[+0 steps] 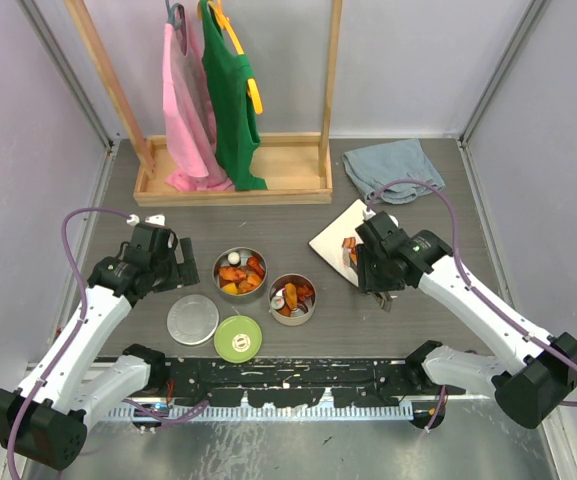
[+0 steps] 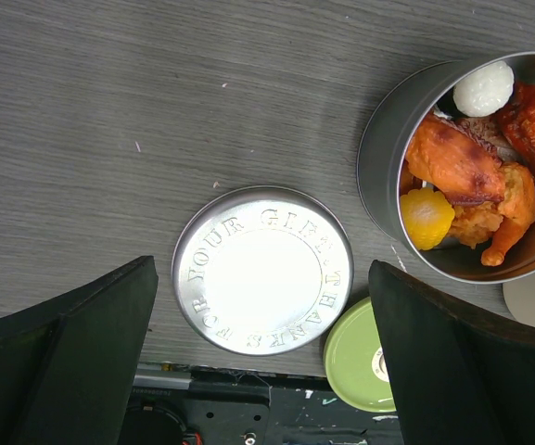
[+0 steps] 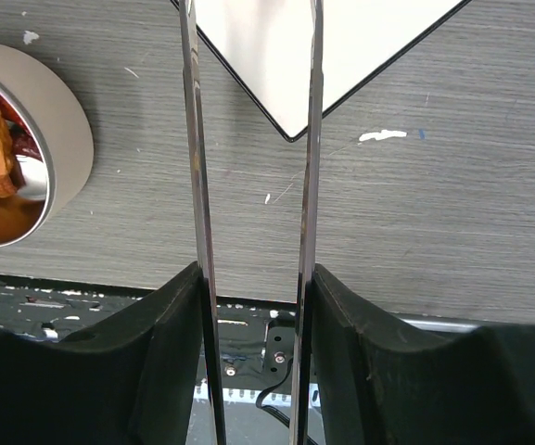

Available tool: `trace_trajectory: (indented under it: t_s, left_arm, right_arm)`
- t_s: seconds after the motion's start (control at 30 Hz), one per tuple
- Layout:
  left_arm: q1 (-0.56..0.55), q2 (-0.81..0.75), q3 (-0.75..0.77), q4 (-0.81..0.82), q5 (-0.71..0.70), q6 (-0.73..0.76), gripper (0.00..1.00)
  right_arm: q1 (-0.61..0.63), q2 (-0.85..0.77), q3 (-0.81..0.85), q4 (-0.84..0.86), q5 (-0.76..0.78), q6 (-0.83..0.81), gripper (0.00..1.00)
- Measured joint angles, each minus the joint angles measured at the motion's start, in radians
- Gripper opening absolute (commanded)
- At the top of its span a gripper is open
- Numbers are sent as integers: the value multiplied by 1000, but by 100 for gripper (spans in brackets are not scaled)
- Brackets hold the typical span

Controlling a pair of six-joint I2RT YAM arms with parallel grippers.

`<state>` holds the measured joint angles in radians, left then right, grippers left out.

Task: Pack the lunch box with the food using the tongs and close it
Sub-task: Pick up the fake food from the plate.

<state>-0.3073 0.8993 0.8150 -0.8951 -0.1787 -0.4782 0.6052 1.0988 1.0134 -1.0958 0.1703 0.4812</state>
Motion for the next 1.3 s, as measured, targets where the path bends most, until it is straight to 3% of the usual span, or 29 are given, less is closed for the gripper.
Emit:
trace_trajectory:
  t_s: [0.9,1.3]
  left_arm:
    - [0,0,0,0,0,0,98]
    - [0,0,0,0,0,0,98]
  right_arm:
    - [0,94,-32,76,6,-4,40]
    - [0,90,-32,78,3,-14,44]
